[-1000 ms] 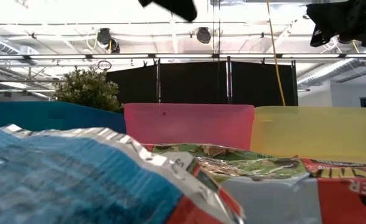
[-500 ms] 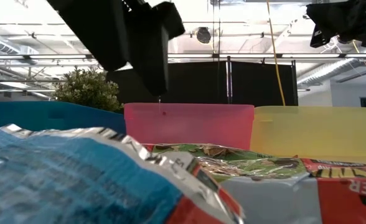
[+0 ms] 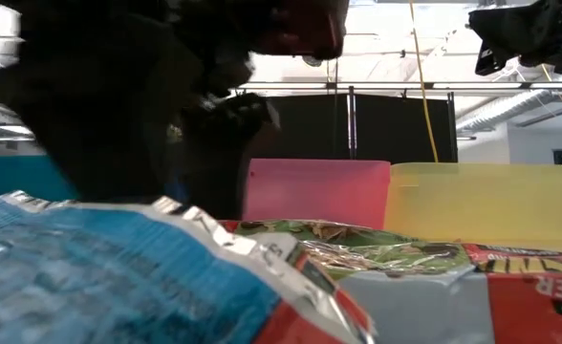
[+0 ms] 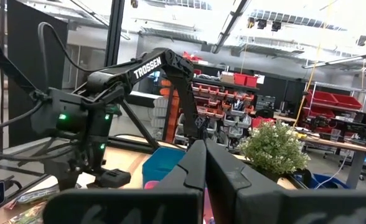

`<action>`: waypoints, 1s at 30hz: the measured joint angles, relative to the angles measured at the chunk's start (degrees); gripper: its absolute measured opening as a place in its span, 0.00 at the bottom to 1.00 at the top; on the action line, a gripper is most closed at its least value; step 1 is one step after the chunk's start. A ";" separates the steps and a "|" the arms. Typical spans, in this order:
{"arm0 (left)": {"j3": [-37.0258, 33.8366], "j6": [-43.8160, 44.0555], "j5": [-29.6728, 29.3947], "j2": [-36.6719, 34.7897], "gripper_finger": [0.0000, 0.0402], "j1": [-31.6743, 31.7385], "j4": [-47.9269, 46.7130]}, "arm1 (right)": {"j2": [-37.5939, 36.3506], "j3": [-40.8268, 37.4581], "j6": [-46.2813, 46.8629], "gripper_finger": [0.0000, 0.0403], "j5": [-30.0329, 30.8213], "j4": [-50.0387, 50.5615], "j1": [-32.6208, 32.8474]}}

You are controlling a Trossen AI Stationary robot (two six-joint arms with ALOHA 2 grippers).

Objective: Pick and place Granola Bars by type
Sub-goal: Put the red granola bar into the yellow bin

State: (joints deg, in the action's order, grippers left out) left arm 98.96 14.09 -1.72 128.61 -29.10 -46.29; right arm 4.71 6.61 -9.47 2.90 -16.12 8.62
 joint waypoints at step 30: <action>0.02 -2.37 1.68 0.12 0.08 0.77 7.15 | 0.48 0.00 0.00 0.00 0.00 0.00 0.00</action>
State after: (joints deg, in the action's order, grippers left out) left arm 98.98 11.73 -0.03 128.73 -28.33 -39.13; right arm 5.19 6.61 -9.47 2.90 -16.12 8.62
